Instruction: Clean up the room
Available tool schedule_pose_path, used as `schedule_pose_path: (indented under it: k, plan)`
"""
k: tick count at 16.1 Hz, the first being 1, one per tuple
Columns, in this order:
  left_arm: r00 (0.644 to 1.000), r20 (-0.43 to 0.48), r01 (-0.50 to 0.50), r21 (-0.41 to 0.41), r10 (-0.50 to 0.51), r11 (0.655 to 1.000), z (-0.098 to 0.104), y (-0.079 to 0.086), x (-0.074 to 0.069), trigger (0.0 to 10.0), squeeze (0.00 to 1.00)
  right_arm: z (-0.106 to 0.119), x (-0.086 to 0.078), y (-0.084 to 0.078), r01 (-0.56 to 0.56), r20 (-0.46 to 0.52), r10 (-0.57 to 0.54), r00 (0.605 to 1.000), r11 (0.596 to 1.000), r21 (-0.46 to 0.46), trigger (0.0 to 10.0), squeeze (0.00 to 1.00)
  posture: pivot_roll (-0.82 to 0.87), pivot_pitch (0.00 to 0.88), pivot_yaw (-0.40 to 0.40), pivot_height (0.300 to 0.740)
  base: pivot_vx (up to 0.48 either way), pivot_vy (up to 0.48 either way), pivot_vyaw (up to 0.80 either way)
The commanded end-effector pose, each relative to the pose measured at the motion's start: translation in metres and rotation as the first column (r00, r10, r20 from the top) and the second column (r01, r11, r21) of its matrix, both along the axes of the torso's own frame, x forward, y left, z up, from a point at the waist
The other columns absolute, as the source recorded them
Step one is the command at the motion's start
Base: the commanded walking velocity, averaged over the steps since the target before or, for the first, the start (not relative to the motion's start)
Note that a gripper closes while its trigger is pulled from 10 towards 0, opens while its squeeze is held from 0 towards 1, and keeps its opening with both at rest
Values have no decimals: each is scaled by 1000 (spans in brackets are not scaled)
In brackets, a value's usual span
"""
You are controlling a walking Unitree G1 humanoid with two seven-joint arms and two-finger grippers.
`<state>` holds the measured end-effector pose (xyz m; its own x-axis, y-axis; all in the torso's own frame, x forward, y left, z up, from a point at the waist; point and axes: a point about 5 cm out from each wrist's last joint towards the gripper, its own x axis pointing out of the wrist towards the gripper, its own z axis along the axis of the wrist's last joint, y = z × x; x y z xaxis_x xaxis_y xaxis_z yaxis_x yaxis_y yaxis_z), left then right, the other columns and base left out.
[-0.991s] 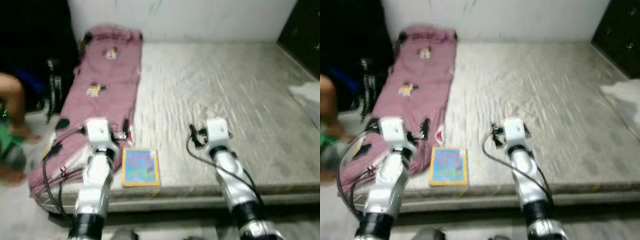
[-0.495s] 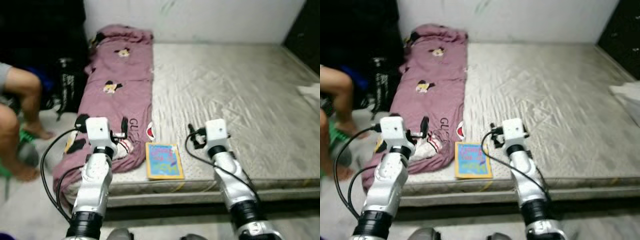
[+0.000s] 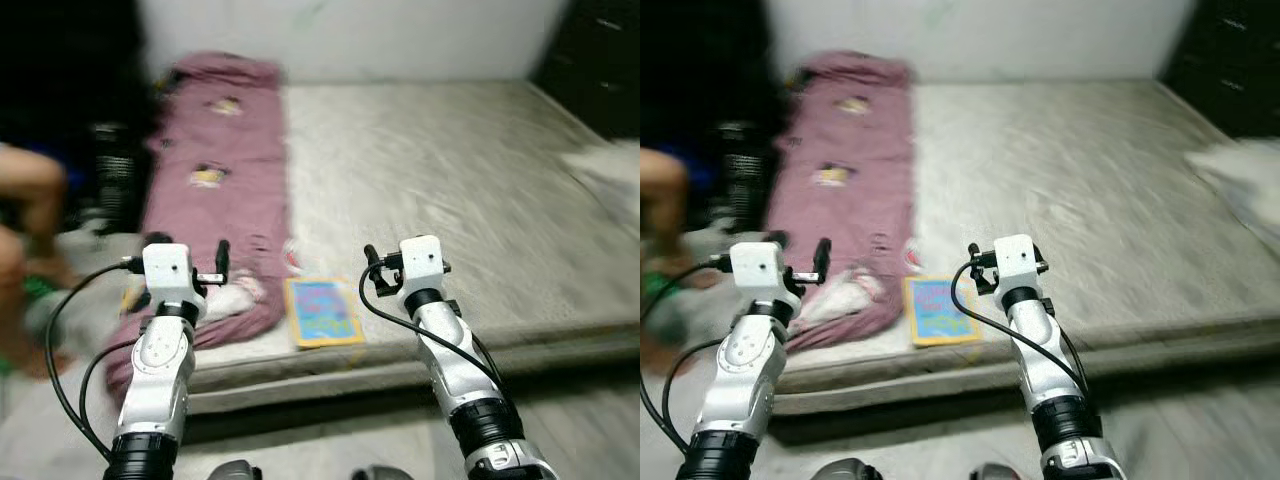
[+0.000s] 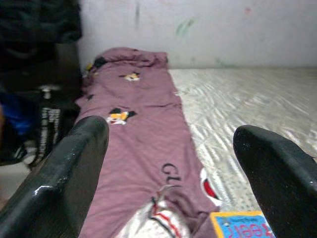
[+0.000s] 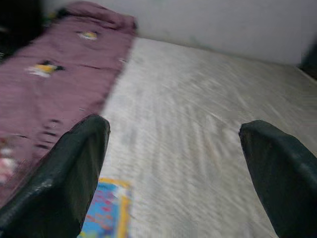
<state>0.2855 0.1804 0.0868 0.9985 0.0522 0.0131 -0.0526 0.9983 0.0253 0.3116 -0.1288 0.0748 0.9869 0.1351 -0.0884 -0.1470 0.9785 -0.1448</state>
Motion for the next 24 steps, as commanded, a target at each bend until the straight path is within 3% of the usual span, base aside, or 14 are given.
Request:
schedule_pose_path:
  k: [1,3,10,12,15,24]
  plan:
    - [1000,2,-10,15,10,1000,3,-1,4,10000,0,4,2,-3,4,9,-4,1000,1000,2,10000,0,42,0,-17,740,0,0,-406]
    - [1000,0,-2,97,2,995,3,-1,4,10000,0,4,3,-3,1,8,-1,1000,1000,-1,10000,0,41,0,-19,740,0,0,0]
    - [1000,11,20,80,-21,997,4,-7,3,10000,0,6,2,-1,-10,18,10,1000,1000,4,10000,0,45,0,-15,740,0,0,0]
    - [1000,-8,-15,47,16,999,0,-1,1,10000,0,5,0,-1,-9,24,9,1000,1000,4,10000,0,47,0,-15,740,0,0,0]
    - [999,-38,-23,63,26,998,-8,8,-4,10000,0,8,-2,2,-31,46,30,999,999,12,10000,0,48,0,-10,740,0,0,0]
    - [999,-16,-42,74,44,996,0,12,-9,10000,0,16,-8,10,-98,64,95,993,995,36,10000,0,53,3,-15,740,0,0,0]
